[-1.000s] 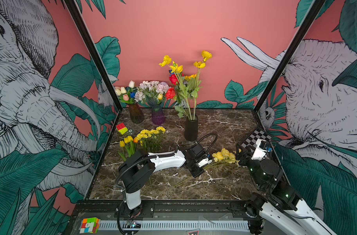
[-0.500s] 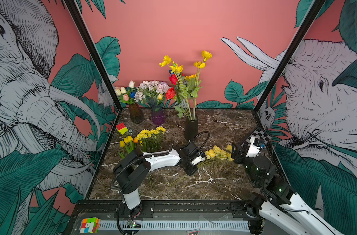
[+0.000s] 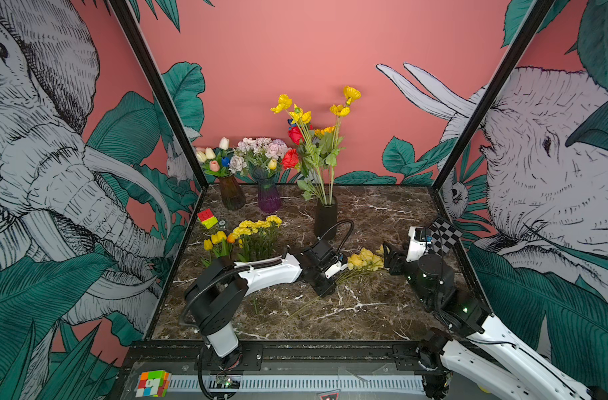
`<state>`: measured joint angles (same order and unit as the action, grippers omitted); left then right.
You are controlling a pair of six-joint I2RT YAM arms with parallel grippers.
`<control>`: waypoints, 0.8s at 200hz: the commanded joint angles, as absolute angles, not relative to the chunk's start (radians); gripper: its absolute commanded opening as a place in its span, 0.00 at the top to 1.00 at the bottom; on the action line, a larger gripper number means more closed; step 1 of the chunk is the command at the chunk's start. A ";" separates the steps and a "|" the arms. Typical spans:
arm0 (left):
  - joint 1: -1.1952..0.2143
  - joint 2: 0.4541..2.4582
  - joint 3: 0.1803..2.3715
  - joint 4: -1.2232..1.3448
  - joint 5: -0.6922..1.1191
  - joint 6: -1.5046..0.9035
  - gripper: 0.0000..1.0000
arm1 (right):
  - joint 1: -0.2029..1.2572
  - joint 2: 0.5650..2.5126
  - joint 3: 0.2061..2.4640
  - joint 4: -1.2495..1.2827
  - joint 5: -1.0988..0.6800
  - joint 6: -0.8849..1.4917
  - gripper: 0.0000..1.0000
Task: Pick out yellow flowers from the vase
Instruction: Place the flower at the center of the board.
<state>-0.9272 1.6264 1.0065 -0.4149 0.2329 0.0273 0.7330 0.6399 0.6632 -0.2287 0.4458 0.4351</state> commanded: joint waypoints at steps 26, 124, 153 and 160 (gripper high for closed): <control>-0.865 1.256 0.772 -0.153 0.108 -0.022 0.22 | 0.729 0.760 0.826 -0.238 0.390 0.294 0.37; -0.835 0.790 0.378 0.106 -0.368 0.015 0.01 | 0.584 1.309 1.323 -0.267 0.065 0.228 0.39; -0.832 0.796 0.313 0.170 -0.361 0.028 0.01 | 0.552 1.463 1.477 -0.274 -0.003 0.256 0.40; -0.831 0.803 0.314 0.176 -0.351 0.020 0.01 | 0.546 1.499 1.509 -0.279 -0.018 0.265 0.41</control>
